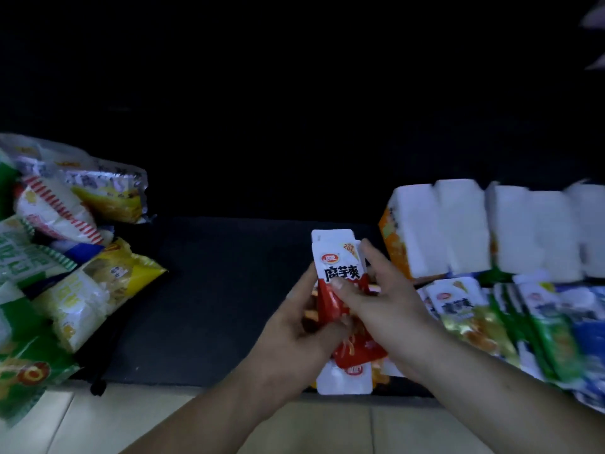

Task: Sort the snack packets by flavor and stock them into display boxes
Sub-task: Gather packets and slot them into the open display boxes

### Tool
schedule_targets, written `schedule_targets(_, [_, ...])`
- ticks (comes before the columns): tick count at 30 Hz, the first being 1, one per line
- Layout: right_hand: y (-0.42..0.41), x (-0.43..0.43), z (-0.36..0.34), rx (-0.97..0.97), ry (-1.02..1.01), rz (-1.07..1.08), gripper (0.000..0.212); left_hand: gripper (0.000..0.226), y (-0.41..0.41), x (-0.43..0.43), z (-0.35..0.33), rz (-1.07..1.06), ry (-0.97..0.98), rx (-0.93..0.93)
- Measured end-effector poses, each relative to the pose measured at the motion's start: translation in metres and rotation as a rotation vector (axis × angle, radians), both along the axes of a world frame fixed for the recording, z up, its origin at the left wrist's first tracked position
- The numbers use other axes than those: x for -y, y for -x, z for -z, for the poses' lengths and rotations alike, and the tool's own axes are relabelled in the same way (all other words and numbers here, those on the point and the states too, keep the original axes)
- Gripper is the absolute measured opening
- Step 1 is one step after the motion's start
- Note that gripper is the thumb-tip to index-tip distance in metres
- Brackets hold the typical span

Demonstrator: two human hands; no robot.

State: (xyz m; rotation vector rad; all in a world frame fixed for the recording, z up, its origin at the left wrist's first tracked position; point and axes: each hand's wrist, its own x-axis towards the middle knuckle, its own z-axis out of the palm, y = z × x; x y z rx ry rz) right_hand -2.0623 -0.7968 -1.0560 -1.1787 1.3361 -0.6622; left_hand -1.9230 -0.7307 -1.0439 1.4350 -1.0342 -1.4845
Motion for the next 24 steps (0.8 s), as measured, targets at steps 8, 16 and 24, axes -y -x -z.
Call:
schedule_targets(8, [0.098,0.002,-0.030,0.142,-0.162,0.226,0.069,0.066,0.111,0.040,-0.050,0.283,0.028,0.252])
schedule_targets(16, [0.227,0.013,0.000,0.331,-0.080,0.581,0.035,0.032,0.222,0.100,-0.011,0.188,-0.082,0.222])
schedule_targets(24, [0.305,0.065,0.037,0.280,-0.019,0.746,0.036,0.033,0.316,0.166,0.018,0.153,-0.039,0.253])
